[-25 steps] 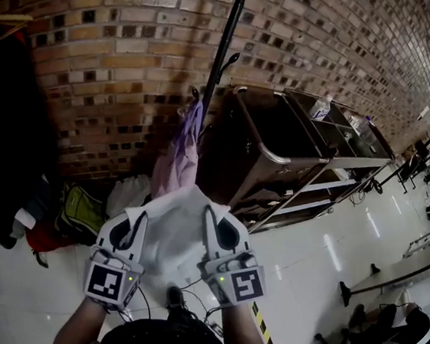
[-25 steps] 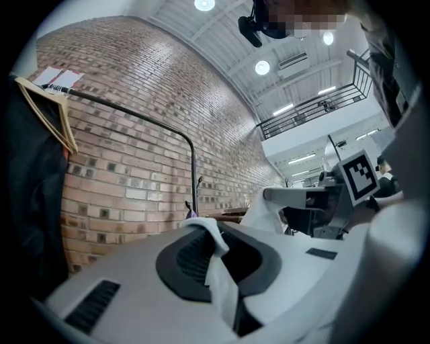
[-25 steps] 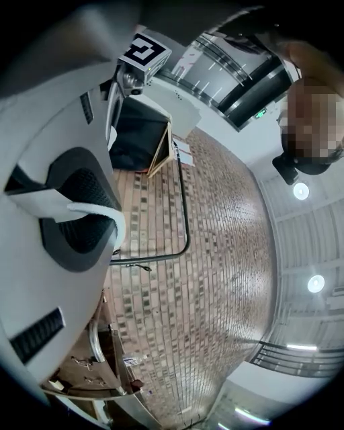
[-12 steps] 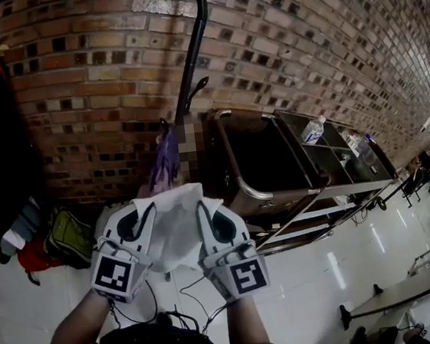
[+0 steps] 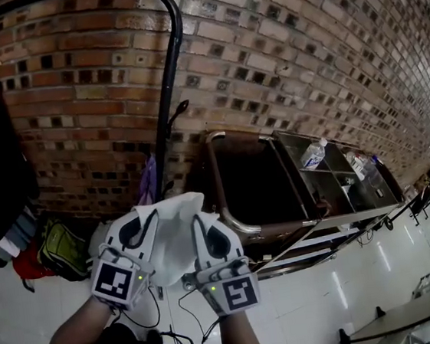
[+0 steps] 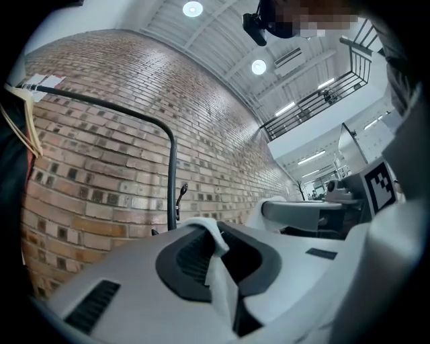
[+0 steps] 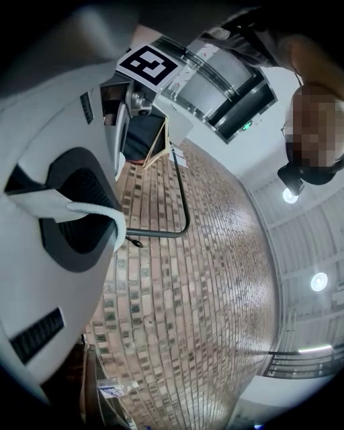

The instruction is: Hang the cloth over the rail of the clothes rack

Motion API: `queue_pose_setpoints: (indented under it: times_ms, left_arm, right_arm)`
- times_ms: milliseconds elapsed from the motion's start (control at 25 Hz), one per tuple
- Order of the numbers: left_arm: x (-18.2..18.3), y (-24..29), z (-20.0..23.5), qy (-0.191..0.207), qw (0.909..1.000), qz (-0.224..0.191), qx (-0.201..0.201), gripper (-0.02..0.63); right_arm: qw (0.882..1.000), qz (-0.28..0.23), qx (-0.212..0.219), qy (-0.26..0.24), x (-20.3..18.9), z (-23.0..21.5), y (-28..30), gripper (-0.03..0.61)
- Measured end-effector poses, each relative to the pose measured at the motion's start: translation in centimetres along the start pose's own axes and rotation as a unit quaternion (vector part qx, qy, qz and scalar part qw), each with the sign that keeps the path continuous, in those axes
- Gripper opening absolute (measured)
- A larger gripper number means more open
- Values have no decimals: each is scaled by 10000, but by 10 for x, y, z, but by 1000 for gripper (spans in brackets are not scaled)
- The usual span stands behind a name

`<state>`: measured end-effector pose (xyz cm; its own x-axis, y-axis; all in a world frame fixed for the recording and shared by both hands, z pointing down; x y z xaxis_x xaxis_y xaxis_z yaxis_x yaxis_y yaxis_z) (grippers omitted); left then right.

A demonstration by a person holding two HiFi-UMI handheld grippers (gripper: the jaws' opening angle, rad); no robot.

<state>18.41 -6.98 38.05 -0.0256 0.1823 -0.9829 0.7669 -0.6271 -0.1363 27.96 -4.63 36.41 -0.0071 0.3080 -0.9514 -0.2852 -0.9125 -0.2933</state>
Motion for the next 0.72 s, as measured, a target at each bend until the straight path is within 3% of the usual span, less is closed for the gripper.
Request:
queue_pose_setpoints:
  times_ms: [200,360,720]
  left_arm:
    - [4,25,16,-108,9998,-17,164,38]
    - [10,41,28,-53,9998,-167,-69,38]
    - [17,84,60,-245,9975,-333,-572,38]
  right_arm:
    - [9995,-230,-180,73,-1,-18,14,29]
    - [9990,-204,-386,131,1,-27,31,29]
    - [9982,-130,-521,-279,4,-30,85,29]
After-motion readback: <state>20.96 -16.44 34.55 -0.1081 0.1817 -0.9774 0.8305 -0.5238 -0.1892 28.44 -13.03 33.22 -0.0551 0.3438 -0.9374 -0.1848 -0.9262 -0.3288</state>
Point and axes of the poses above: the fingertips, and each gripper's own axes: y forward along the fingers, z to its left, x out of its top, the point moved 2 cm from there along -y, backward along the fingers, and after that the axes turned 11 degrees about -x, right-handed, at the moved point
